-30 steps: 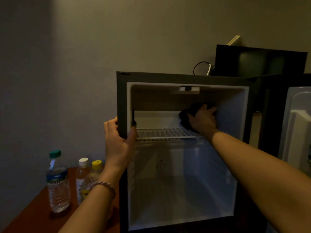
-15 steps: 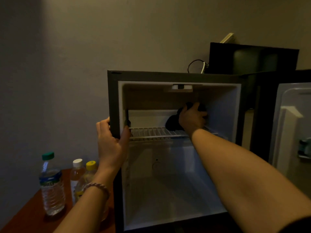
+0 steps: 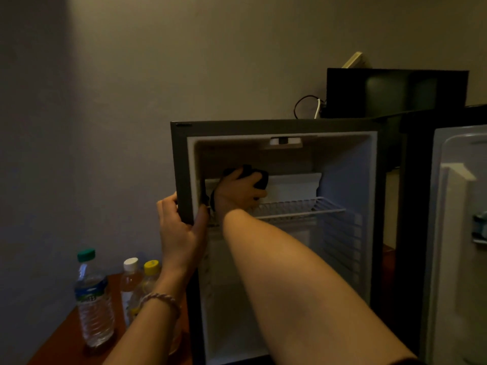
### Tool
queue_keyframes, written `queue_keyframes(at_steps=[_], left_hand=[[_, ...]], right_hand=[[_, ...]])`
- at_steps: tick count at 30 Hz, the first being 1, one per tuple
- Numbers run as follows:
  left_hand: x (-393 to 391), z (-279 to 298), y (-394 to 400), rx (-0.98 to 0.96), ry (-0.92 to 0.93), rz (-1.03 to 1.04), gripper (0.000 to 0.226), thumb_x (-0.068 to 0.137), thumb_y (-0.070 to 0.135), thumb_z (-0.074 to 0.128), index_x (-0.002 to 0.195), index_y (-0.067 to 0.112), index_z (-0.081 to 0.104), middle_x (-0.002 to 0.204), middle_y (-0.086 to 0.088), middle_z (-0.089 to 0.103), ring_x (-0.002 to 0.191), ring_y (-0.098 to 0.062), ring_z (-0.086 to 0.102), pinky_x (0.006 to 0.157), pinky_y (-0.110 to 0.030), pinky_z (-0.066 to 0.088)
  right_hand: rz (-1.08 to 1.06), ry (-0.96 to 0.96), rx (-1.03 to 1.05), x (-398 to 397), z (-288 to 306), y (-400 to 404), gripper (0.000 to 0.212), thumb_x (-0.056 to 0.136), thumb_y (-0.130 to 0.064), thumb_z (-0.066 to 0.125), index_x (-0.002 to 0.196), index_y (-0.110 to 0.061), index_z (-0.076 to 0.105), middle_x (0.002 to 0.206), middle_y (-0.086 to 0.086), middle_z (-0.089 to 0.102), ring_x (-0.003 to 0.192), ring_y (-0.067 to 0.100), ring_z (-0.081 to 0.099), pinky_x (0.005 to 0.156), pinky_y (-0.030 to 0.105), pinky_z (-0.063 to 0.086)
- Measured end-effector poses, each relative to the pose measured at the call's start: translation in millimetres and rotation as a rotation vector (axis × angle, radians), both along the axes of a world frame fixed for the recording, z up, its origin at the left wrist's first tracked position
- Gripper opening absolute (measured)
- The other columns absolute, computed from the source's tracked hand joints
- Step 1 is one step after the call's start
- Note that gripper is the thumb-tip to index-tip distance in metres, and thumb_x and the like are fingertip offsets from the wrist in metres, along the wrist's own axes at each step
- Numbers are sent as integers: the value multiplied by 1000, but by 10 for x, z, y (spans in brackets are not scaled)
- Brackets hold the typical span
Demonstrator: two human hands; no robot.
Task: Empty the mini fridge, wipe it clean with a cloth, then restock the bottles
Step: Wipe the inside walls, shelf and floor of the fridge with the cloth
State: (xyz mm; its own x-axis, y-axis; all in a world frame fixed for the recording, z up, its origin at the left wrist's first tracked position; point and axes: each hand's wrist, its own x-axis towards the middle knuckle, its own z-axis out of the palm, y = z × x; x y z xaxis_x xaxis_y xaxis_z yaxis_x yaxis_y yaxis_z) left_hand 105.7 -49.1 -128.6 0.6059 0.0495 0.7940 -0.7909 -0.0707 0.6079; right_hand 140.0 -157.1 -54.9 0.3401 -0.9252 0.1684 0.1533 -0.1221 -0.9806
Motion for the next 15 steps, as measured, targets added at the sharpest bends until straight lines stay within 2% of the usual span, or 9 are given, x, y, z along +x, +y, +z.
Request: queue_keyframes(at_steps=[6,8,10,12,15], left_hand=[[-28,0,-5,-9,-6,-45,44,91,17,69,127,12,45,116,-3,42,86,10,56,62,-7,49],[-24,-10,0,-15,-6,-69,42,90,21,69,123,19,42,118,-4,43,89,-5,60,62,-10,52],[-5,-34,-1,-19,-11,-86,44,88,32,68,121,24,40,119,-8,46,89,-17,61,60,-14,53],[18,-40,-8,-21,-3,-87,45,86,37,66,121,25,41,120,-11,48,91,-22,62,58,-16,53],[22,-38,-16,-28,-17,-65,42,89,31,68,121,24,41,120,-11,48,92,-23,62,59,-19,51]], right_hand=[[-136,-50,-58,-77,-21,-563,43,102,-40,42,134,-11,40,135,24,35,118,44,46,100,47,42],[-207,-35,-13,-171,3,-873,47,102,-40,41,140,-12,37,141,25,32,121,44,46,102,48,41],[-297,8,33,-336,8,-1159,52,104,-40,39,147,-11,32,149,27,26,128,43,42,106,45,34],[-340,30,43,-483,32,-1347,54,105,-38,37,150,-10,28,152,27,21,135,40,32,108,41,25],[-301,47,100,-537,101,-1400,54,106,-38,35,152,-11,24,155,25,18,140,40,25,113,43,20]])
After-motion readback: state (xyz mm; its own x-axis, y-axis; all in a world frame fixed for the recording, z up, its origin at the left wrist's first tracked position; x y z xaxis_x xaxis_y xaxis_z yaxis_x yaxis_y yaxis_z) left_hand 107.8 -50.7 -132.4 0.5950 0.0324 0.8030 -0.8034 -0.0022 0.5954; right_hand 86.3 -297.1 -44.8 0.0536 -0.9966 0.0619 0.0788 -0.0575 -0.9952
